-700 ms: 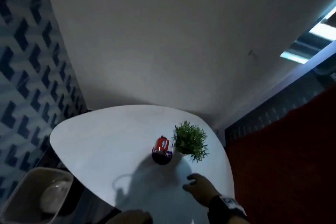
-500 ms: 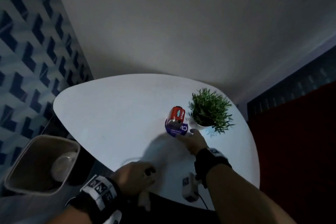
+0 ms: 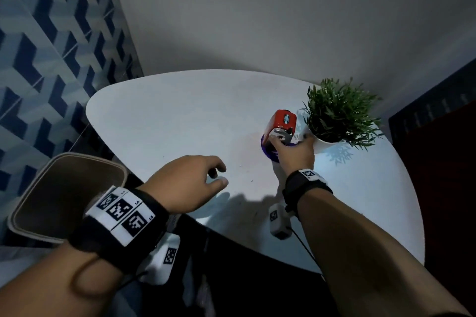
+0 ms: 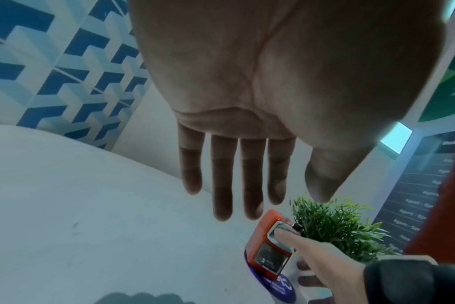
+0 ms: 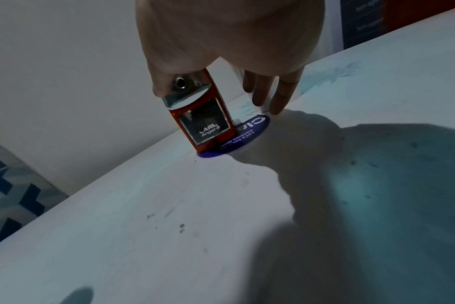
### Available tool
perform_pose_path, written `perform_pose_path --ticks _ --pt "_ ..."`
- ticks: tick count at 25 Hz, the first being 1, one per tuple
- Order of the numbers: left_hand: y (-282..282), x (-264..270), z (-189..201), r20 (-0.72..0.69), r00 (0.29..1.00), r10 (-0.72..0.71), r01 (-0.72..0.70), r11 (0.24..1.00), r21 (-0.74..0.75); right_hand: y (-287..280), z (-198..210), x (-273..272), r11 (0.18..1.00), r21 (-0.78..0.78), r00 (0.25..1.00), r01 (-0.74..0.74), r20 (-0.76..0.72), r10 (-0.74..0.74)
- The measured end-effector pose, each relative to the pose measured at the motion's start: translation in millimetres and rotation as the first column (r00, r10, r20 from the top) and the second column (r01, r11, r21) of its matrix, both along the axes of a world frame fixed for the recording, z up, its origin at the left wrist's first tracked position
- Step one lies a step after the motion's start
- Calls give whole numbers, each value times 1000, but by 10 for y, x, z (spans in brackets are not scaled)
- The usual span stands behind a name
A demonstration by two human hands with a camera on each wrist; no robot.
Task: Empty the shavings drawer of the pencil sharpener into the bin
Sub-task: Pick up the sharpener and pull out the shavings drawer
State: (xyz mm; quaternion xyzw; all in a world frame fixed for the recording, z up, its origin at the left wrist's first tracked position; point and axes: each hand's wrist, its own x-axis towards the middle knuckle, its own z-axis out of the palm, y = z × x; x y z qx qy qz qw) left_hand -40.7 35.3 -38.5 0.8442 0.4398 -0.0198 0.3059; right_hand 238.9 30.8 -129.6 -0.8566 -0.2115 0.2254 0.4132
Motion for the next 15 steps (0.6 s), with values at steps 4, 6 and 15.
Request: perform_pose_path --ticks 4,6,15 --pt "103 -86 -92 -47 998 47 -48 999 -24 301 8 -100 1000 -12 1000 23 12 -23" --pt "159 -112 -122 -7 996 88 -88 996 -34 370 17 -121 999 -13 998 52 26 -51" --pt "182 -165 70 254 951 175 -167 985 -52 -49 498 -253 986 77 988 -147 -37 150"
